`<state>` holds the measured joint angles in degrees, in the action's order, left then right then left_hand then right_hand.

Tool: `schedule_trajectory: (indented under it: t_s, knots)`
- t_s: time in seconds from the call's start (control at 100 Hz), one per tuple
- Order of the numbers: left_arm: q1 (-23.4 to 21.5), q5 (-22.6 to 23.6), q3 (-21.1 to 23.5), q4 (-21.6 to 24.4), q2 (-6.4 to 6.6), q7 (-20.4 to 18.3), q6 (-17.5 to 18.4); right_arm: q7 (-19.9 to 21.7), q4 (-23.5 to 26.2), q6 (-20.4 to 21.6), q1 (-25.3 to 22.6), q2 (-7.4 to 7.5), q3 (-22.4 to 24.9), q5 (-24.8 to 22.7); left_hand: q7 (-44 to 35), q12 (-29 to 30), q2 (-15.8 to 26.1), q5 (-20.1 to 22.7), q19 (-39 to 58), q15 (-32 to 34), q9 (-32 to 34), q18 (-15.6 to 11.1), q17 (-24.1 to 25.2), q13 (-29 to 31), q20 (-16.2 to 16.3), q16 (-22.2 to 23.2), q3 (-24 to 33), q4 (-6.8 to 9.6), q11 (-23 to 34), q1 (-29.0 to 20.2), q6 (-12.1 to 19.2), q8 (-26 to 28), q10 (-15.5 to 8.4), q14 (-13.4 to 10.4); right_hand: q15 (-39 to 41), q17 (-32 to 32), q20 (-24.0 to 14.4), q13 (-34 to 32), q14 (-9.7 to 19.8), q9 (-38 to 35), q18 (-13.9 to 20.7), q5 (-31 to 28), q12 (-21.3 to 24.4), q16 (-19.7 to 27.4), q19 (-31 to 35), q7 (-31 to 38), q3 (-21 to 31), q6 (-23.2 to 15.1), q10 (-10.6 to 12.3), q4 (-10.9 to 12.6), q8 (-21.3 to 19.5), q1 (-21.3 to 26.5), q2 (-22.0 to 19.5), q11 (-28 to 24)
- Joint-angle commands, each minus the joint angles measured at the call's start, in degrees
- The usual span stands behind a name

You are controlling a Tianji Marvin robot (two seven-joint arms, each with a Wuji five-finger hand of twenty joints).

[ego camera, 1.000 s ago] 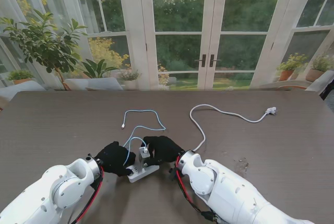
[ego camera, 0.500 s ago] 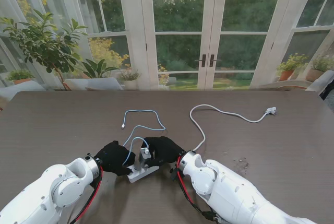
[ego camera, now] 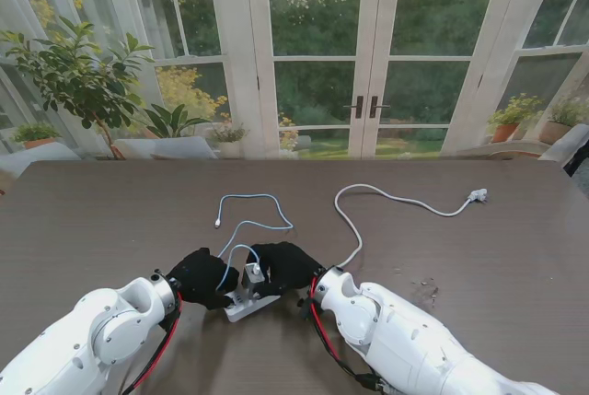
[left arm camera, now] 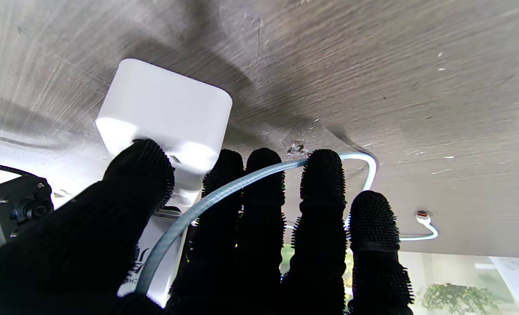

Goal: Set up the charging station

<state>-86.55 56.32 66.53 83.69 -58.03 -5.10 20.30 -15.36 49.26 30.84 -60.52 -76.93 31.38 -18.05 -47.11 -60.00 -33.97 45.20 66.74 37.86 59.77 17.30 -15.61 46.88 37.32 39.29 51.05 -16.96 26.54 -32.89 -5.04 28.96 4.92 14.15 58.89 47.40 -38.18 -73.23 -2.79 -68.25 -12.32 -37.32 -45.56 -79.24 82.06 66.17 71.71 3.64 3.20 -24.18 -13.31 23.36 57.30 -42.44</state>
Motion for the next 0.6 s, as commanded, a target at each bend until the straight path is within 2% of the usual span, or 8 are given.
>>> schedule_trajectory:
  t_s: [0.0,0.1,0.59]
  knots:
    - [-0.8,0.49,-0.71,-1.57,-0.03,-1.6,-0.33,0.87,-0.12,0.37,-0.05,-0.11,-0.31,-0.39,-2.32,-0.55,-4.7,0.85,2.3,1.51,-1.46,-0.41,1.46,-0.78,1.23,0.88,0.89,2.53,2.33,-5.02,4.96,1.39,-0.86,-1.13,1.91,0.47,-0.79,-2.09,1.14,-1.67,2.42,-11.46,0.38,38.1,3.36,11.41,11.9,-29.48,3.31,3.11,-5.16,5.58,-5.44,0.88]
    - [-0.71,0.51,-1.05,-1.56,-0.05,-1.58,-0.89,0.65,-0.22,0.6,0.02,-0.07,-0.49,-0.9,-3.24,-0.73,-4.59,-0.42,3.14,2.92,-2.46,-0.39,1.47,-1.03,1.99,1.83,0.13,2.61,4.36,-4.33,4.22,2.24,-0.71,-1.03,1.99,0.48,-0.8,-2.1,1.26,-1.62,2.46,-11.37,0.32,38.1,3.41,11.42,11.89,-29.39,3.23,3.11,-5.15,5.54,-5.48,0.82]
    - [-0.32,0.92,-2.24,-1.35,0.05,-2.2,-1.77,-0.26,0.86,-0.22,0.29,0.4,-0.74,-3.06,-4.03,-1.39,-4.86,-0.75,4.06,4.61,-2.93,-0.39,1.53,-1.06,3.1,2.82,0.15,2.54,6.24,-4.08,3.93,2.23,-0.77,-0.83,2.76,0.91,-0.71,-2.11,1.3,-1.36,2.79,-11.15,0.29,38.06,3.62,11.61,11.93,-29.1,3.15,3.18,-5.24,5.31,-5.97,0.58]
